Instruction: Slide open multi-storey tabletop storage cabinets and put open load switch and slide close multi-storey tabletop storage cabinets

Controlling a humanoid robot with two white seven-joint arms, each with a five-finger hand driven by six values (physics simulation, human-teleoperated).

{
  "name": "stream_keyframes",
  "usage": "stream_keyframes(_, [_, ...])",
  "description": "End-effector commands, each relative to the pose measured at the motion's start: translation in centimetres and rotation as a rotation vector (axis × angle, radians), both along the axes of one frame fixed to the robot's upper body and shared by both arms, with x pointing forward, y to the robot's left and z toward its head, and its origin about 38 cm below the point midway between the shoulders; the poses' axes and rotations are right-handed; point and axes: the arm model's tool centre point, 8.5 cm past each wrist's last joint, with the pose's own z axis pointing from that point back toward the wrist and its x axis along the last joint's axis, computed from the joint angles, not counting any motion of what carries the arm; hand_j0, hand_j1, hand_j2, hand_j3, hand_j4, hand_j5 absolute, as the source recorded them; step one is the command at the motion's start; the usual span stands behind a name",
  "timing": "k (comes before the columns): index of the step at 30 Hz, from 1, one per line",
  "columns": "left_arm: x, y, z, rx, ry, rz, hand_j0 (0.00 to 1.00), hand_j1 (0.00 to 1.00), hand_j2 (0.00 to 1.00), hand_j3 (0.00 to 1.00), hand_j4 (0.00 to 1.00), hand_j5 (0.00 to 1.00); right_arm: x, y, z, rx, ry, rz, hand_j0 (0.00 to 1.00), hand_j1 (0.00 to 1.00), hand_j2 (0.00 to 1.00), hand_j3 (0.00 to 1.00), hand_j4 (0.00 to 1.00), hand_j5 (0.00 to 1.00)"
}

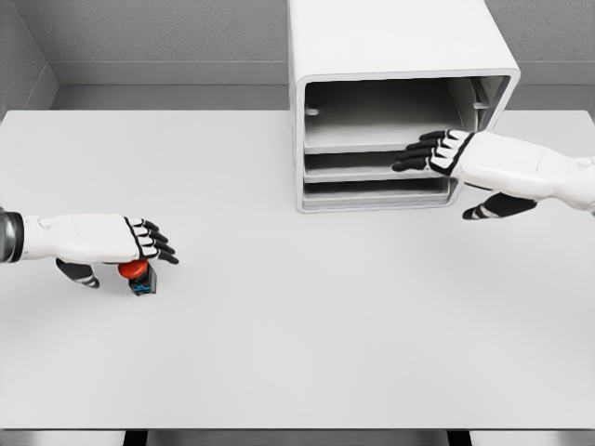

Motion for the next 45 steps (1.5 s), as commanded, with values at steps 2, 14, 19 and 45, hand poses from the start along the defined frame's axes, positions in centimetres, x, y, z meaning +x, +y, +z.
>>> stream_keyframes(2, [0.1,-0.1,0.1,-0.008,0.000,0.002,1.00,1.00,1.00,1.00,1.00,1.00,0.2,0.6,-0.8,0.013,0.024,0.009,1.00,1.00,1.00,1.00,1.00,1.00])
stream_keyframes(14, [0.2,-0.5,0.1,-0.012,-0.003,-0.005,0.99,0.99,0.99,0.99,0.99,0.99,3.4,2.2,-2.1,0.039,0.071,0.003,1.00,1.00,1.00,1.00,1.00,1.00])
stream_keyframes(19, [-0.1,-0.9,0.0,-0.010,-0.001,-0.022,0.99,0.99,0.99,0.99,0.99,0.99,4.5,3.2,-2.6,0.043,0.080,-0.002,1.00,1.00,1.00,1.00,1.00,1.00])
stream_keyframes(45, [-0.5,-1.3,-0.1,0.004,-0.001,-0.045,0.72,0.72,0.72,0.72,0.72,0.72,8.6,5.0,-3.4,-0.069,0.158,-0.169,1.00,1.00,1.00,1.00,1.00,1.00])
